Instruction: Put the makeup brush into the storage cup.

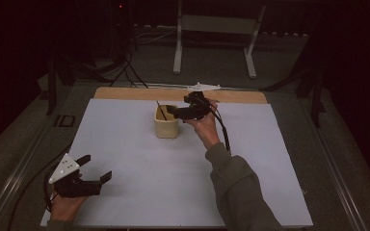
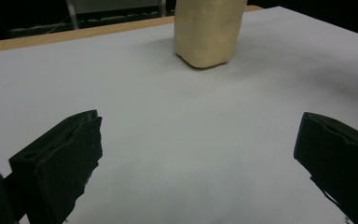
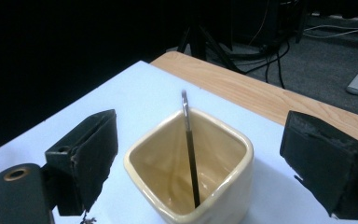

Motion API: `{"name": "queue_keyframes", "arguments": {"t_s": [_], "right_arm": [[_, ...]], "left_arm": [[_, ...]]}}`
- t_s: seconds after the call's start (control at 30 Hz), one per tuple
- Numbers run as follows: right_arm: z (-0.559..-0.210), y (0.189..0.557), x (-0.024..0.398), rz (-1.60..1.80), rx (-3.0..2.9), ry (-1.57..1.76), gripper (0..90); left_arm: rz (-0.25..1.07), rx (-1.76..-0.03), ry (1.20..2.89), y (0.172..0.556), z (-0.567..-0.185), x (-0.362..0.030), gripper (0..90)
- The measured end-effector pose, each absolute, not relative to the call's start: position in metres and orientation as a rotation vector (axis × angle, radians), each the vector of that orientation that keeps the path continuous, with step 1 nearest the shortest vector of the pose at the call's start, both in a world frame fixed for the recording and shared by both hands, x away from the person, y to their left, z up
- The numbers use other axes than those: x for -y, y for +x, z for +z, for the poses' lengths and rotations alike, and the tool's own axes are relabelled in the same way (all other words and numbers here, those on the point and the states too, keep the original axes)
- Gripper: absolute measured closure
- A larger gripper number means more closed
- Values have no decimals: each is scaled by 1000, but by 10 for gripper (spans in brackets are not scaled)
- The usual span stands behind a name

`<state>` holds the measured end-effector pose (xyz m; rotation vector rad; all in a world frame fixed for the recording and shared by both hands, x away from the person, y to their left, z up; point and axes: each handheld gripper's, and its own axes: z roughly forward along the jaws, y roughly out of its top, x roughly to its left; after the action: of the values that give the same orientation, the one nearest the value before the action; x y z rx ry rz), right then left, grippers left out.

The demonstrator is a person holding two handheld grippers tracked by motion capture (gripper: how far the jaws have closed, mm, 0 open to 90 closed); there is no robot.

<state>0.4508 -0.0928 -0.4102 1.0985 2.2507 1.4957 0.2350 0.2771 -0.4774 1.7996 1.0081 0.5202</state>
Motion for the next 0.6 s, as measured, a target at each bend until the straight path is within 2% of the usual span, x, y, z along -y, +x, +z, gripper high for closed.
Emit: {"name": "queue_keyframes", "arguments": {"t_s": [0.6], "right_arm": [[-409, 445, 101, 1433, -2318, 1029, 109]], "left_arm": [[522, -1008, 1800, 235, -478, -277, 17]]}}
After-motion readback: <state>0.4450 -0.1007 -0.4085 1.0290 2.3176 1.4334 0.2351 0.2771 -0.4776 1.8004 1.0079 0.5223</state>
